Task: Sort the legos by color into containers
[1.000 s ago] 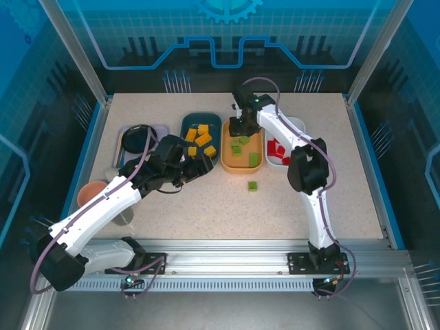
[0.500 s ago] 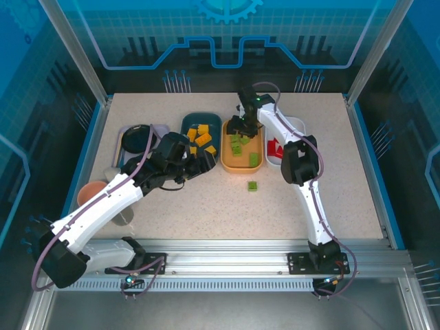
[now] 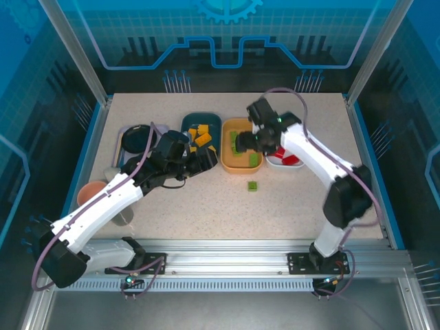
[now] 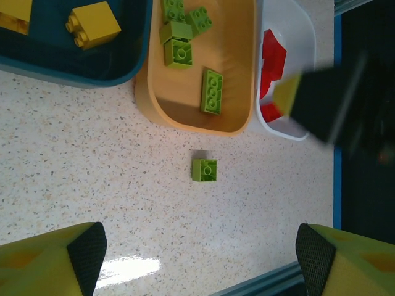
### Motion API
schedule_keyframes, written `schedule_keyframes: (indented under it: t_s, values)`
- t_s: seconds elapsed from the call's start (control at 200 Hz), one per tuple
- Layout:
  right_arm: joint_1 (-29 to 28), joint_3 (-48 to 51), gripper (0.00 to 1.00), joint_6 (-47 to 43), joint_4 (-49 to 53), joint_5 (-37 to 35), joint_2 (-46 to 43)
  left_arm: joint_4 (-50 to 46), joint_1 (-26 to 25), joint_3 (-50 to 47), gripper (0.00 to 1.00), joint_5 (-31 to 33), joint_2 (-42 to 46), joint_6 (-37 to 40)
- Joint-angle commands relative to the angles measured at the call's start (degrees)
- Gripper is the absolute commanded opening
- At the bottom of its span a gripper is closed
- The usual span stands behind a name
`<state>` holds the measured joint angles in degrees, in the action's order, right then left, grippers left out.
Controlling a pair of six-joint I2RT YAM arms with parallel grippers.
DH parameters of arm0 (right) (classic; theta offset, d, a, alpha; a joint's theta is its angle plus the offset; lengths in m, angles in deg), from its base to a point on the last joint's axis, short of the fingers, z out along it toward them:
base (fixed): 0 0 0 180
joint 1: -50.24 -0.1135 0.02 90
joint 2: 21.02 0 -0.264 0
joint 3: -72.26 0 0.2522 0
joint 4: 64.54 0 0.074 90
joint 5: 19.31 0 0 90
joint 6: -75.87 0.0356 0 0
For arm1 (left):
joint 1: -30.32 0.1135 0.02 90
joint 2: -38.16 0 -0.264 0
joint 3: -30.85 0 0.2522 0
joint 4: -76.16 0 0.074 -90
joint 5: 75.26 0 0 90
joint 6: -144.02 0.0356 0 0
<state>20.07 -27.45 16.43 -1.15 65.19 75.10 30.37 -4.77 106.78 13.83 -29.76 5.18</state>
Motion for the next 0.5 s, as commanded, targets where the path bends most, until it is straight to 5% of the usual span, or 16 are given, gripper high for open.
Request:
schedule_keyframes:
  t_s: [0.0,0.19,0.495]
  values:
    - [-2.8,12.9,0.84,2.9,-1.8,-4.0,-4.9,1.8,-0.3,-2.7,0.84,-1.8,2.2,1.5]
    - [-5.6,23.0,0.86,5.4,-5.9,-2.6,-7.2,1.4,-0.4,-5.9,0.84,-2.2,4.2,0.7]
    - [-5.5,23.2,0.79,5.5,-10.9,-1.5,1.0,0.9,-0.4,-8.3,0.84,-2.1,6.1,0.0]
